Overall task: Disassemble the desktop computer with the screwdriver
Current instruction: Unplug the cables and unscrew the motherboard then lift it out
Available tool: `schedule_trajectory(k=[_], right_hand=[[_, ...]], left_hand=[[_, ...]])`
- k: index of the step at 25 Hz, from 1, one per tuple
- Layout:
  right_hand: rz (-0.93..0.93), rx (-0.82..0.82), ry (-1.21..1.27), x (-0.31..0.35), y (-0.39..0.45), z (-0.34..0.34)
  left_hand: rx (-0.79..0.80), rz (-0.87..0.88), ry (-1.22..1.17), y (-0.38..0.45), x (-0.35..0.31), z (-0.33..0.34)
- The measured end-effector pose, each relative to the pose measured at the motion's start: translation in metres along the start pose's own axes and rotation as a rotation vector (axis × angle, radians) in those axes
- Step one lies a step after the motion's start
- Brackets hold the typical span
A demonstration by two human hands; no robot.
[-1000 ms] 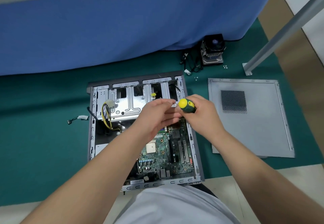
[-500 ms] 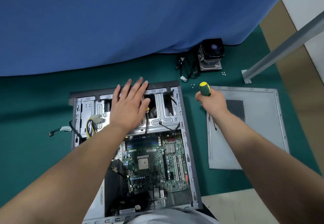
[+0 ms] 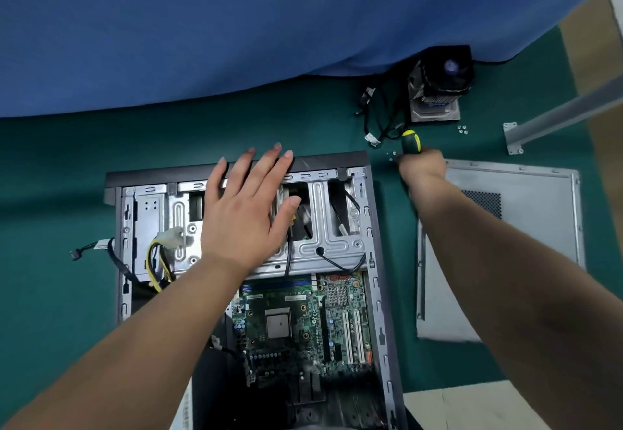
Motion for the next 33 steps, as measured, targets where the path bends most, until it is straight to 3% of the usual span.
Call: schedule_trajectory(k=[8, 12, 15, 20, 22, 25, 27, 33], right_hand=[[-0.046, -0.004, 0.058, -0.007, -0.021, -0.018], [-0.182, 0.169, 0.389, -0.006, -0.081, -0.041], [-0.323, 0.159, 0.573, 0.001, -0.143, -0.077], [-0.464, 0.262, 0.79, 0.004, -0.24, -0.121], [-0.508, 0.311, 0.747, -0.003, -0.267, -0.123], [-0.528, 0.329, 0.644, -0.014, -0.297, -0.106], [-0.551, 0.342, 0.633, -0.019, -0.313, -0.09], [-0.623, 0.234, 0.321, -0.037, -0.34, -0.059]], left_hand=[[-0.009, 0.018, -0.014, 0.001, -0.002, -0.001], [-0.001, 0.016, -0.022, 0.001, -0.003, -0.001], [0.024, 0.004, -0.051, 0.0, -0.006, -0.004], [0.046, -0.075, -0.517, -0.014, -0.009, -0.031], [0.091, -0.105, -0.732, -0.042, -0.028, -0.037], [0.334, -0.134, -0.982, -0.107, -0.079, -0.029], [0.363, -0.156, -1.107, -0.137, -0.093, -0.027], [0.351, -0.162, -0.919, -0.177, -0.072, -0.027]])
Point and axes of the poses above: each hand's wrist, its own y-axis towards the middle knuckle, its own z-axis out of the palm, x = y × z, the point moved 8 cm from there along y, towards the middle knuckle, and after that the axes turned 13 degrees about -y, right-handed, at the moved point
